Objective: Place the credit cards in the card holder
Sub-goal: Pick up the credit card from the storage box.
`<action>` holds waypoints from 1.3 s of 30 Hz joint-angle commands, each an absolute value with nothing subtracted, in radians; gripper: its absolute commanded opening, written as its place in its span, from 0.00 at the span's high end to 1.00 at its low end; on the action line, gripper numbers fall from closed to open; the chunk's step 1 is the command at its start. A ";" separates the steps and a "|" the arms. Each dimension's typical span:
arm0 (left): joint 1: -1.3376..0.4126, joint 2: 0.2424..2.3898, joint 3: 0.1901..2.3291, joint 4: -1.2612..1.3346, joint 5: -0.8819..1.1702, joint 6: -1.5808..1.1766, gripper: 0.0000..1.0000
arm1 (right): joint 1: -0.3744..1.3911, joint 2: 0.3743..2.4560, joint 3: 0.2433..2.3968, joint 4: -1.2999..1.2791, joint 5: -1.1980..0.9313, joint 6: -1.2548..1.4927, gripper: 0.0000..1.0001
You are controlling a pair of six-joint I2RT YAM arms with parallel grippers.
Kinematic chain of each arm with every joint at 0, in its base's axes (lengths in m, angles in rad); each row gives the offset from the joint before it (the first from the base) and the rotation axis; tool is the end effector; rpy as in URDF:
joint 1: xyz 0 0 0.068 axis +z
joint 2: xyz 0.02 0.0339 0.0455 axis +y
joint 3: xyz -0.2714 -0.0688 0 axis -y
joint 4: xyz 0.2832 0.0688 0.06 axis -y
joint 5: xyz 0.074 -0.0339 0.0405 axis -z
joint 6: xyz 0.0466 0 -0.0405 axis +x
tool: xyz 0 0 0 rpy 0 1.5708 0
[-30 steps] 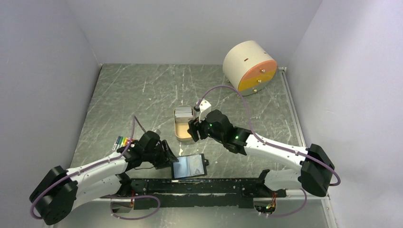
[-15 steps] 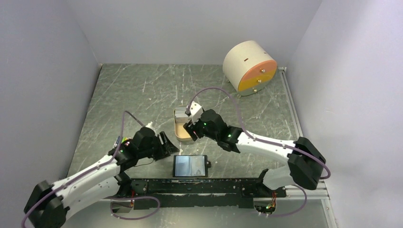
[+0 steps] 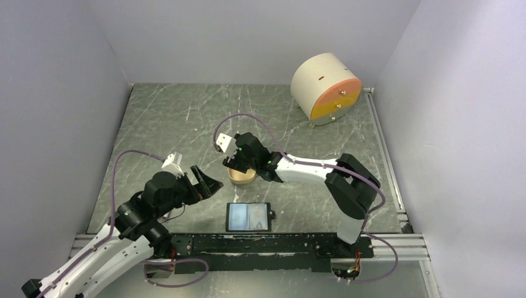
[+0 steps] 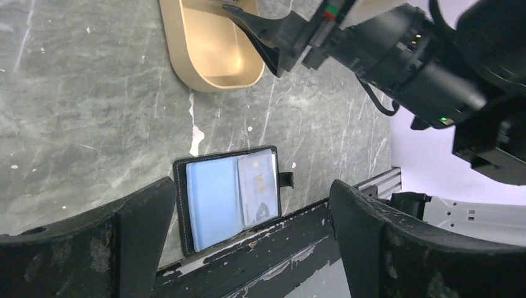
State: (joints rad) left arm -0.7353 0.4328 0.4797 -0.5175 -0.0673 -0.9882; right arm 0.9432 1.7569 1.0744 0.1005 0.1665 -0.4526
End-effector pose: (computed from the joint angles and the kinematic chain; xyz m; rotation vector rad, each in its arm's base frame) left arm 0.1216 -0.1057 0.2459 -0.3217 2.1711 -0.9732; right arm 0.2576 0.3419 0.1822 -1.3035 1.7043 0.1071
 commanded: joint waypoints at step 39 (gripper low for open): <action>-0.740 0.249 0.540 -0.651 -0.188 -1.002 0.01 | 0.925 1.862 1.124 0.178 0.200 -0.752 0.66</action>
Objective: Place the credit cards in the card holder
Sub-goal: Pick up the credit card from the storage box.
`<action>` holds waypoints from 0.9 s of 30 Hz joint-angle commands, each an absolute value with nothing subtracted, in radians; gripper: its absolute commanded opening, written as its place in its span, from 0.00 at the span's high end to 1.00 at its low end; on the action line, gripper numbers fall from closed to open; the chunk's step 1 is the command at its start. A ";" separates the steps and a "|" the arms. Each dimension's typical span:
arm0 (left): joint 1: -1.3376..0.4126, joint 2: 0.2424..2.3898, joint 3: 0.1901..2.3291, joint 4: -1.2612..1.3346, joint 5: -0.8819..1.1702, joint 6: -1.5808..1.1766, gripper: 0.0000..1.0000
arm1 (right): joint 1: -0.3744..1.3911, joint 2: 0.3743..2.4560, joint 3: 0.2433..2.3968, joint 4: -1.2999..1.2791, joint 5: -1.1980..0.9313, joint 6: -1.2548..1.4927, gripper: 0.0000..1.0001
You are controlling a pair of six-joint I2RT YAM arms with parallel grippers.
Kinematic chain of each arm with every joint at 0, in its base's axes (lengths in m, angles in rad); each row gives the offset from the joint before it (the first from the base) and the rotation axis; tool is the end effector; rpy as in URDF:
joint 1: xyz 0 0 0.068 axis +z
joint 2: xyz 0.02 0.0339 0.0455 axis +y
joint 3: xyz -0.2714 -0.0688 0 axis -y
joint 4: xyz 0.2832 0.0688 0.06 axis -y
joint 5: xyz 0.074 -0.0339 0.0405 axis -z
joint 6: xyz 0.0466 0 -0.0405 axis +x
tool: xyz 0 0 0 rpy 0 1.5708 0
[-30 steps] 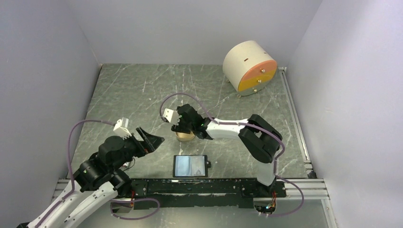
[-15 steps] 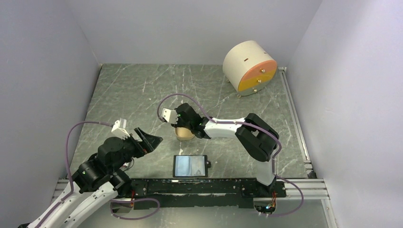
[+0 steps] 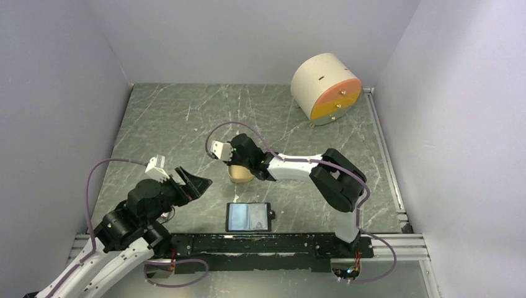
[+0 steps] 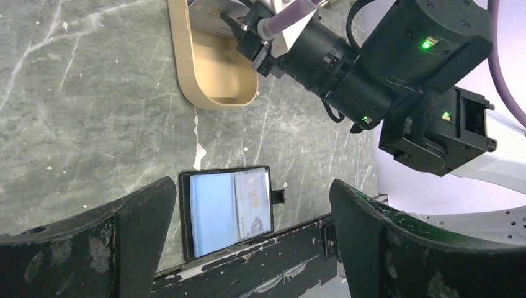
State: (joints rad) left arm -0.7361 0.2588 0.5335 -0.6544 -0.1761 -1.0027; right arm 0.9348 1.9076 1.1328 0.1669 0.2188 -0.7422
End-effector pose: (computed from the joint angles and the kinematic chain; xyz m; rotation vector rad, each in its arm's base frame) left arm 0.0983 -0.0781 0.2731 -0.3979 2.0357 -0.9539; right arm 0.2767 0.3577 0.1462 -1.5244 1.5373 -0.1277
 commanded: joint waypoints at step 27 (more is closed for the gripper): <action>-0.740 0.278 0.542 -0.649 -0.175 -1.000 0.01 | 0.903 1.807 1.130 0.104 0.078 -0.739 0.85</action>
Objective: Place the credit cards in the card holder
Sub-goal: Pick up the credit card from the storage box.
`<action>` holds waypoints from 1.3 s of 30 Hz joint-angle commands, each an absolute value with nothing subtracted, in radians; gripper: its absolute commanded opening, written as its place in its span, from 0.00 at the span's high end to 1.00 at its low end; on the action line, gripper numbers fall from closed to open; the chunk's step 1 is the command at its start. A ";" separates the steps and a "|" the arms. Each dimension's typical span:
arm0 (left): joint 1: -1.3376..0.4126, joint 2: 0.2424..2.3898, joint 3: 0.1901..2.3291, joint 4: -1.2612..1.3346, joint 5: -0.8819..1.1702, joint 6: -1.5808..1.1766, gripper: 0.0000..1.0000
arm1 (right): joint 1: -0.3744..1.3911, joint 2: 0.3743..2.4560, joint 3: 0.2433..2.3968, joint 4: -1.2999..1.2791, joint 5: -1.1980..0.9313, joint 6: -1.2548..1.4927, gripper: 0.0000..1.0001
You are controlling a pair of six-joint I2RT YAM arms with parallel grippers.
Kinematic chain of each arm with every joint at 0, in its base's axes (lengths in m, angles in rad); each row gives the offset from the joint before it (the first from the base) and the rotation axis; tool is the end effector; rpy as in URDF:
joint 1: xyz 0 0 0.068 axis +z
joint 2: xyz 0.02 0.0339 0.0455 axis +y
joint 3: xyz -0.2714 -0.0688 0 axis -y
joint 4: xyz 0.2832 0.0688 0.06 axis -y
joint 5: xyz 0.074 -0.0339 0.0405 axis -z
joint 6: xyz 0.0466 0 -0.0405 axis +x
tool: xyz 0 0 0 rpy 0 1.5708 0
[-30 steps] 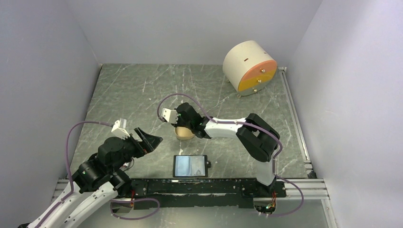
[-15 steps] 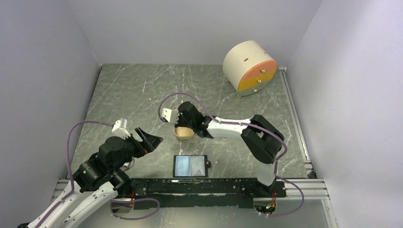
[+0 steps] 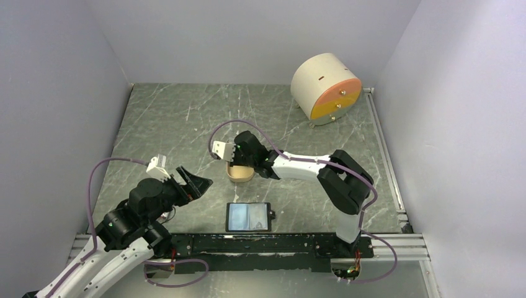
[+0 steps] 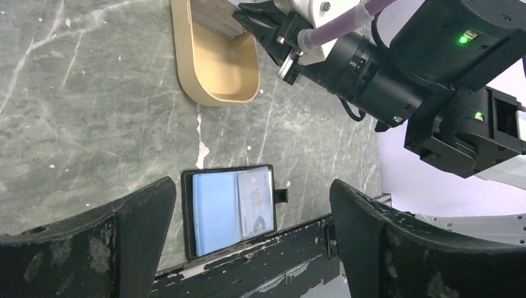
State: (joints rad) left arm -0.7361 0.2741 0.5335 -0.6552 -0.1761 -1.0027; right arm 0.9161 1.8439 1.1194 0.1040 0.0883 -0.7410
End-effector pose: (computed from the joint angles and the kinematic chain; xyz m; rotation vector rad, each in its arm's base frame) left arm 0.1001 -0.0797 0.2714 -0.3987 2.0508 -0.9422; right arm 0.2730 0.3489 0.1621 -1.5788 1.5156 0.0021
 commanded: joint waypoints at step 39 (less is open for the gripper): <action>-0.741 0.307 0.559 -0.684 -0.222 -1.016 0.01 | 0.883 1.669 1.138 -0.031 -0.089 -0.666 1.00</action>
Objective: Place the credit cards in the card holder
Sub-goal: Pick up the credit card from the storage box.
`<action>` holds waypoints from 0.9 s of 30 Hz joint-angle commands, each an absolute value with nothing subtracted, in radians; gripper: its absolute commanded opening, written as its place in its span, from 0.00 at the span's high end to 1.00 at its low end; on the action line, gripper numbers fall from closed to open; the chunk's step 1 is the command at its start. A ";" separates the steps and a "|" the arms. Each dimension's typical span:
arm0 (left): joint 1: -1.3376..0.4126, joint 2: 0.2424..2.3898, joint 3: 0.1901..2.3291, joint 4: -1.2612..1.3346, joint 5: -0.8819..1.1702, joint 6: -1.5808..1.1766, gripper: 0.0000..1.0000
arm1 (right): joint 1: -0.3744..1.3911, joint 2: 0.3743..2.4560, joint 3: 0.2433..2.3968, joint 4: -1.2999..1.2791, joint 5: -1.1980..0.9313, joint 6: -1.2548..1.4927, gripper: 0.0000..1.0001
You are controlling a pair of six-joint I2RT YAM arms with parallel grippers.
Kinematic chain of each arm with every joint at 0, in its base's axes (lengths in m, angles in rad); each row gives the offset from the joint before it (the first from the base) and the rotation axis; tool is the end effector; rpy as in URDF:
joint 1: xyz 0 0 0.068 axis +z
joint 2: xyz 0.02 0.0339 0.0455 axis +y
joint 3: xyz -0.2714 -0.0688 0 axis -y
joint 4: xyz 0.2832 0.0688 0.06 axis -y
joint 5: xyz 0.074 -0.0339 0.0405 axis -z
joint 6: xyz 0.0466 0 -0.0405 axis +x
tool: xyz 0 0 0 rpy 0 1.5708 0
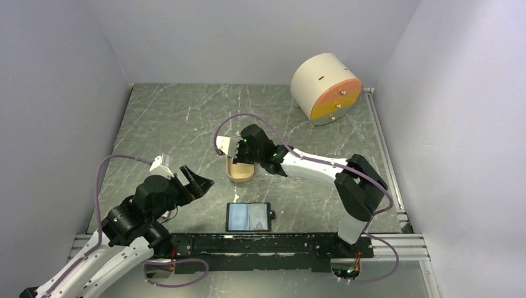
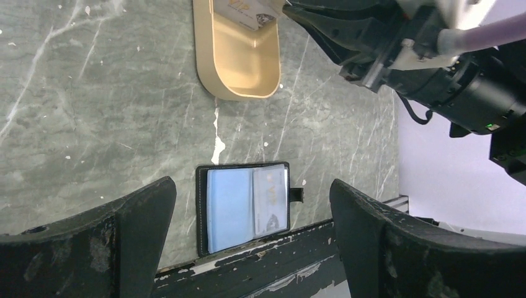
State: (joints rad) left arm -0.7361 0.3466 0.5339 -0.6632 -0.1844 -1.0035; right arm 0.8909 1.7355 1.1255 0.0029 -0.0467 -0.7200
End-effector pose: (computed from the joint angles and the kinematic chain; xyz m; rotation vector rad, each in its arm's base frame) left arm 0.1082 -0.0865 0.2625 -0.4079 2.1211 -0.8760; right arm 0.2687 0.3358 0.1994 -1.5911 1.4916 0.1481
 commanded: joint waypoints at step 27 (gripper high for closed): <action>-0.740 0.610 0.412 -0.413 0.040 -0.937 0.23 | 0.951 1.065 0.600 0.075 -0.188 0.706 1.00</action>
